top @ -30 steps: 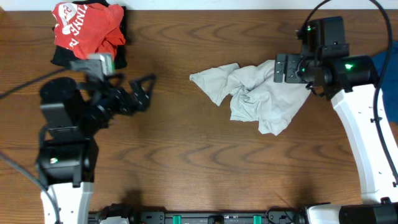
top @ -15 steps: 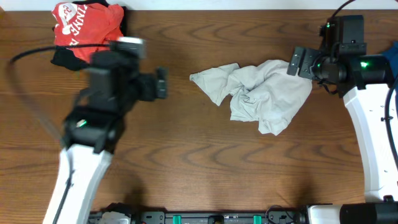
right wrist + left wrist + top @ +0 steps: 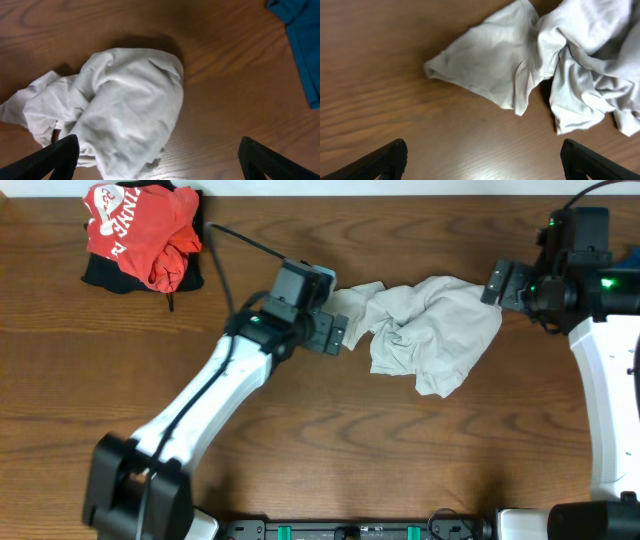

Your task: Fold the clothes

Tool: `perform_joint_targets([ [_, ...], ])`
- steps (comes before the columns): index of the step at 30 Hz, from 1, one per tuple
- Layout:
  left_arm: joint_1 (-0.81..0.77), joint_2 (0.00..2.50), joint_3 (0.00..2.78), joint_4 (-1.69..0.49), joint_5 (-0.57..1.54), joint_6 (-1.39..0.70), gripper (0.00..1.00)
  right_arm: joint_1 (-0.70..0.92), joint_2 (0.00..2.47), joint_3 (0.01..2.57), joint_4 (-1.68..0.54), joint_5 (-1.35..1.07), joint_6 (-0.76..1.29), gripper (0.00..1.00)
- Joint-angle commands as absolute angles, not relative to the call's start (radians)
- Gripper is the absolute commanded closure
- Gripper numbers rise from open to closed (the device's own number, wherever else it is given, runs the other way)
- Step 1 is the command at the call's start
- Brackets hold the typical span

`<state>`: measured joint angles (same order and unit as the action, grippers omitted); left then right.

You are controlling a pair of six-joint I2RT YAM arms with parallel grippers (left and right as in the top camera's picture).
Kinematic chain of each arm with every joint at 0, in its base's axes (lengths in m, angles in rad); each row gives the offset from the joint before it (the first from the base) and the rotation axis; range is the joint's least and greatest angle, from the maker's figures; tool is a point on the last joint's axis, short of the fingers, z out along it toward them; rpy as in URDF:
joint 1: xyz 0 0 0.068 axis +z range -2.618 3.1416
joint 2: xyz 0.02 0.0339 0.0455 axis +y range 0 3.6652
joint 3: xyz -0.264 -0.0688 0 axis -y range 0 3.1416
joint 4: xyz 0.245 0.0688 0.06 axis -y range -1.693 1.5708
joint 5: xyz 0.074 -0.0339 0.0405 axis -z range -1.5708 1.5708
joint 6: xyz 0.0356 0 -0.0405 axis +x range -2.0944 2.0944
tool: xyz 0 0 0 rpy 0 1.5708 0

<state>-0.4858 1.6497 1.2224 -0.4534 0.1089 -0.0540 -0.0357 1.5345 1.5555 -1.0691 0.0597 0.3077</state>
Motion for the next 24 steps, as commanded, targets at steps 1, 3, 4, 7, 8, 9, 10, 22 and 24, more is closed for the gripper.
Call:
perform_joint_targets([
  [1,-0.491,1.715,1.227,-0.422,0.131,-0.143,0.02,-0.056,1.538,1.555,-1.074,0.036,0.326,0.01],
  [3,-0.491,1.761,1.227,-0.385,0.131,-0.163,0.02,-0.056,1.538,1.555,-1.074,0.036,0.326,0.01],
  [4,-0.493,1.776,1.227,-0.37,0.131,-0.163,0.02,-0.056,1.538,1.555,-1.074,0.036,0.326,0.01],
  [7,-0.509,1.81,1.227,-0.321,0.131,-0.153,0.02,-0.056,1.538,1.555,-1.074,0.036,0.325,0.01],
  [8,-0.519,1.818,1.227,-0.304,0.131,-0.132,0.02,-0.056,1.538,1.555,-1.074,0.035,0.326,0.01],
  [9,-0.53,1.827,1.227,-0.291,0.131,-0.104,0.02,-0.055,1.538,1.555,-1.073,0.035,0.325,0.01],
  [10,-0.542,1.835,1.227,-0.282,0.131,-0.075,0.02,-0.055,1.538,1.555,-1.074,0.035,0.325,0.01],
  [22,-0.619,1.928,1.227,-0.199,0.04,-0.001,0.02,-0.055,1.538,1.555,-1.083,0.035,0.325,0.01],
  [24,-0.619,1.95,1.227,-0.178,0.039,0.014,0.02,-0.054,1.538,1.555,-1.09,0.032,0.325,0.01],
])
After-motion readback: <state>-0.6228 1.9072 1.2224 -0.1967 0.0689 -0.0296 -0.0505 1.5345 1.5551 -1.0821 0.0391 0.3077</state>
